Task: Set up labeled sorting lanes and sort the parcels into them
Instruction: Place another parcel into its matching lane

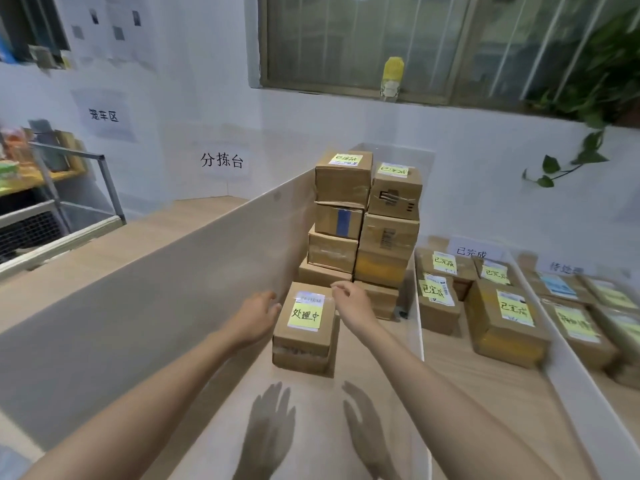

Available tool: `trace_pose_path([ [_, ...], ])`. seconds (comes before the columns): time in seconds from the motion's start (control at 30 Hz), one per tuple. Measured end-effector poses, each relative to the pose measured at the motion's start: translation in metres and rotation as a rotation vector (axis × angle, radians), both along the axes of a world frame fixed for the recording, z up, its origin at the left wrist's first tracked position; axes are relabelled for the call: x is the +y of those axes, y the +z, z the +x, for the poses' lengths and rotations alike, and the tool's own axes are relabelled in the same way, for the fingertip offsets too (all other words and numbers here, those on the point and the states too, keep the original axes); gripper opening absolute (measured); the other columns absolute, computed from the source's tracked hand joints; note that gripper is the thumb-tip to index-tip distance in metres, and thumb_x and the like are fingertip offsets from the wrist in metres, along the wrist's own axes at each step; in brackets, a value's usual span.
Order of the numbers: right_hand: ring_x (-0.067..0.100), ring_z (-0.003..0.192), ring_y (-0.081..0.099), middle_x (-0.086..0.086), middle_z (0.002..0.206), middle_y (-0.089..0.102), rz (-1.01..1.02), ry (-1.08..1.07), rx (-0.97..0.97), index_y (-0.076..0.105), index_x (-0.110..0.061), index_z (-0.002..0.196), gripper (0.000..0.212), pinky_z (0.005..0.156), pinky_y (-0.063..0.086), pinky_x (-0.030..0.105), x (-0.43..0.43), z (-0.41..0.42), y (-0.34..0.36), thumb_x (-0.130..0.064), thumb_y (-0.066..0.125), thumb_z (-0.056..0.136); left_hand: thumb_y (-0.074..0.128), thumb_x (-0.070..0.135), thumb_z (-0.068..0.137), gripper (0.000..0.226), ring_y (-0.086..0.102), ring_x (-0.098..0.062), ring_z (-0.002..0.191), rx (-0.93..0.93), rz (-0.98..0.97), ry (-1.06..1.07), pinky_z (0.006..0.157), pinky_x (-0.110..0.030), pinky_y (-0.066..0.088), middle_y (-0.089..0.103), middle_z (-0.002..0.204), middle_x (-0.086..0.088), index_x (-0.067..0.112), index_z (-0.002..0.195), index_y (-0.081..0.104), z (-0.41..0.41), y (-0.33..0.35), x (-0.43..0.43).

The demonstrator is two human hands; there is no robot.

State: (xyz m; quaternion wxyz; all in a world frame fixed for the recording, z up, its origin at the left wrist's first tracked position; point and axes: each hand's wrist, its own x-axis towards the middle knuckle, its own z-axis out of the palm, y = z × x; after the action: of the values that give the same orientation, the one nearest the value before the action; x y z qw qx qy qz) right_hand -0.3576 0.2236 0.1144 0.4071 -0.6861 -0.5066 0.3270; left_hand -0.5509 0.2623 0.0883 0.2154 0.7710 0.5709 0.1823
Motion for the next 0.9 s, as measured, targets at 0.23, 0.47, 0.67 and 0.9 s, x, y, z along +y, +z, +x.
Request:
trace_pose_path([
  [0.23, 0.016, 0.105, 0.052, 0.002, 0.118, 0.06, -0.104, -0.028, 0.03, 0.06, -0.012, 0.121, 0.032, 0.085, 0.04, 0.027, 0.04, 0.01, -0.049, -0.021, 0.041, 0.099, 0.04, 0.018, 0.099, 0.032, 0.047, -0.03, 0.119, -0.016, -0.103, 0.012, 0.09, -0.028, 0.034, 0.054, 0.125, -0.02, -0.003, 0.119, 0.052, 0.018, -0.031, 0.042],
  [0.47, 0.018, 0.101, 0.053, 0.001, 0.113, 0.061, -0.164, -0.097, 0.068, 0.063, -0.014, 0.117, 0.029, 0.089, 0.042, 0.031, 0.076, 0.019, -0.091, -0.015, 0.042, 0.097, 0.039, 0.024, 0.097, 0.034, 0.048, -0.031, 0.12, 0.02, -0.22, -0.006, 0.095, -0.034, 0.037, 0.054, 0.128, -0.016, 0.008, 0.125, 0.05, 0.029, -0.073, 0.088],
  [0.67, 0.021, 0.117, 0.055, 0.003, 0.125, 0.06, -0.214, -0.115, 0.089, 0.064, -0.013, 0.118, 0.033, 0.093, 0.046, 0.032, 0.099, 0.019, -0.124, -0.005, 0.045, 0.092, 0.04, 0.014, 0.096, 0.04, 0.041, -0.03, 0.129, 0.01, -0.3, 0.004, 0.101, -0.031, 0.032, 0.048, 0.138, -0.017, 0.008, 0.135, 0.045, 0.036, -0.096, 0.117],
  [0.9, 0.018, 0.117, 0.051, 0.006, 0.127, 0.058, -0.276, -0.161, 0.216, 0.061, -0.006, 0.124, 0.046, 0.094, 0.044, 0.026, 0.112, 0.025, -0.144, 0.013, 0.041, 0.086, 0.041, -0.004, 0.087, 0.049, 0.049, -0.025, 0.124, -0.106, -0.424, 0.065, 0.097, -0.027, 0.037, 0.055, 0.131, -0.005, 0.015, 0.131, 0.051, 0.035, -0.116, 0.138],
])
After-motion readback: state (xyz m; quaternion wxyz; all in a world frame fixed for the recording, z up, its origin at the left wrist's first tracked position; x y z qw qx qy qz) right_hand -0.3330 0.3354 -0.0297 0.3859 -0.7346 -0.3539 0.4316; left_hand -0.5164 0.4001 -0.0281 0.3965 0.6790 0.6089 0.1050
